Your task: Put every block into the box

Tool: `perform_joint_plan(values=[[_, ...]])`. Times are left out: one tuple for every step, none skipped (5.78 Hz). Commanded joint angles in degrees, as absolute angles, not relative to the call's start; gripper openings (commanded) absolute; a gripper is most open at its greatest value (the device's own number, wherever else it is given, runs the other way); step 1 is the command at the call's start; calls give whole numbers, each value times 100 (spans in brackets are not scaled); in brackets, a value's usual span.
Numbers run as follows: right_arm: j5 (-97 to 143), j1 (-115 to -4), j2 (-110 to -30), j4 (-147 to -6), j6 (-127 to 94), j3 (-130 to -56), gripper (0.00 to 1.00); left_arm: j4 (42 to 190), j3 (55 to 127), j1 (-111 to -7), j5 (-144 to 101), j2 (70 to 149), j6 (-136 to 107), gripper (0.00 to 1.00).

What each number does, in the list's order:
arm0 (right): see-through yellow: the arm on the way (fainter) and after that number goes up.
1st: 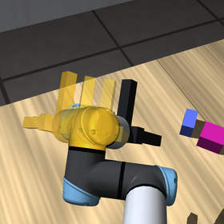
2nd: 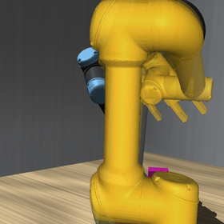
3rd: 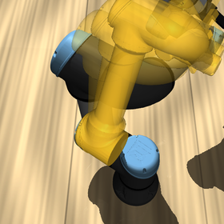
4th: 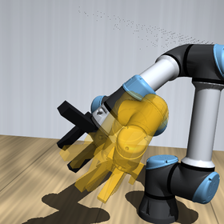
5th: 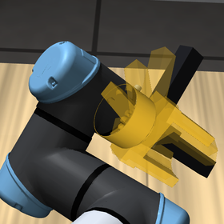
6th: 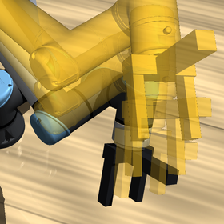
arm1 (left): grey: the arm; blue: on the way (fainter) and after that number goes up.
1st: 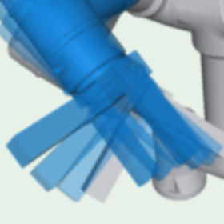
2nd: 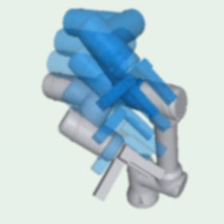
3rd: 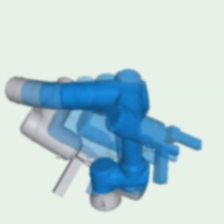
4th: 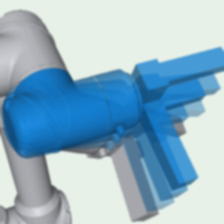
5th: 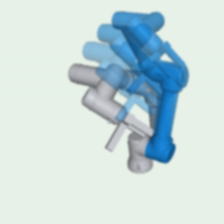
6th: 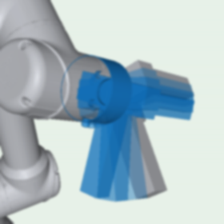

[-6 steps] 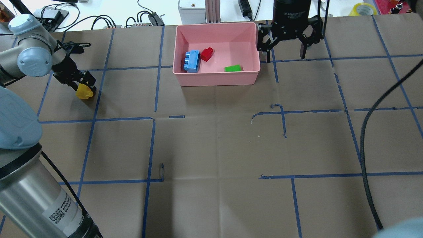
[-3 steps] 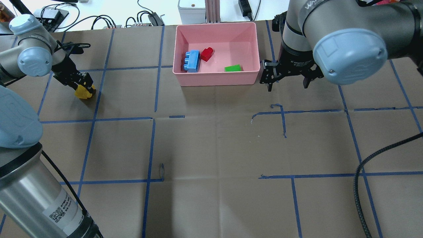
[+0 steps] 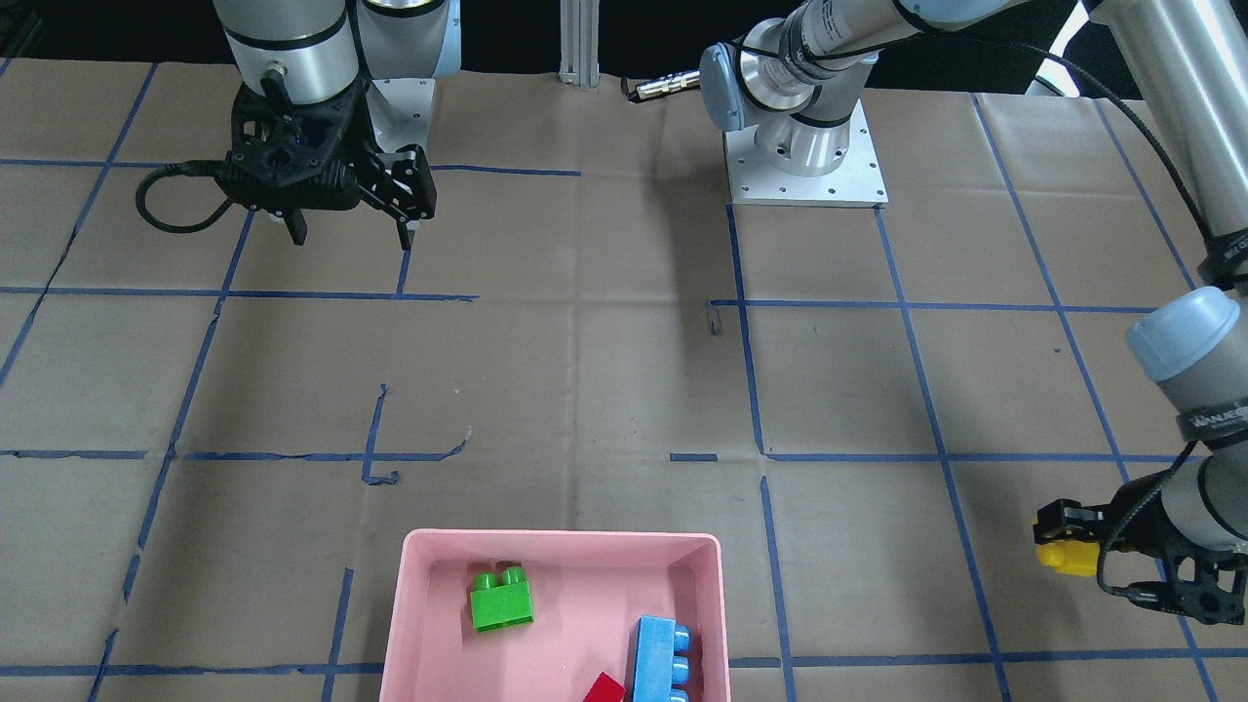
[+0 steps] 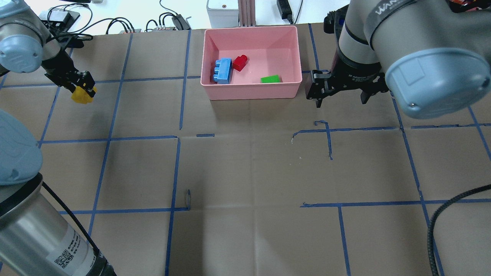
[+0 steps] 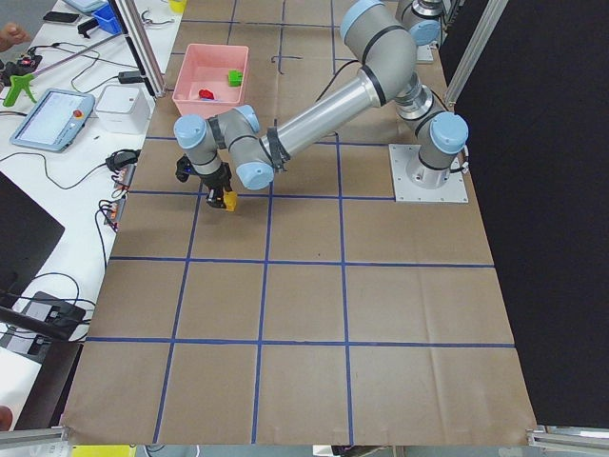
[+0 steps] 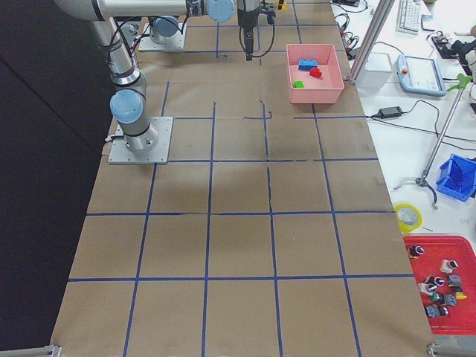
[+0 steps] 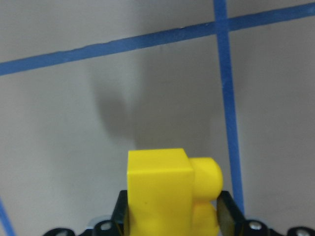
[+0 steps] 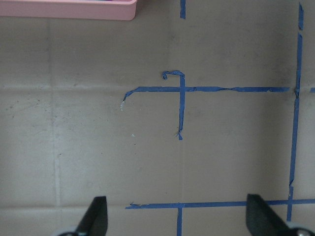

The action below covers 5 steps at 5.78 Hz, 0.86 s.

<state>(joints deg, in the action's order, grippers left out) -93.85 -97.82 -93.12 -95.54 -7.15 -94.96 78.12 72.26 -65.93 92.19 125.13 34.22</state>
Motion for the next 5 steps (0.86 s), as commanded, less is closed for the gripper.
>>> perform_joint_plan(values=[[-9395, -9756, -9457, -9466, -695, -9353, 100, 9387, 6246, -6600, 9237, 12026, 3349, 4], [-9422, -9669, -9448, -9292, -694, -9291, 100, 10161, 5640, -6818, 9246, 11945, 3157, 4], [-9404, -9685, -9457, -9281, -703, -9325, 100, 10630, 5138, -7203, 9229, 11953, 2485, 4], [-9422, -9668, -9448, -9281, -703, -9369, 100, 10704, 4907, -7746, 9176, 11988, 1713, 4], [-9404, -9659, -9440, -9290, -721, -9404, 100, 10679, 4878, -8274, 8810, 12067, 705, 4]])
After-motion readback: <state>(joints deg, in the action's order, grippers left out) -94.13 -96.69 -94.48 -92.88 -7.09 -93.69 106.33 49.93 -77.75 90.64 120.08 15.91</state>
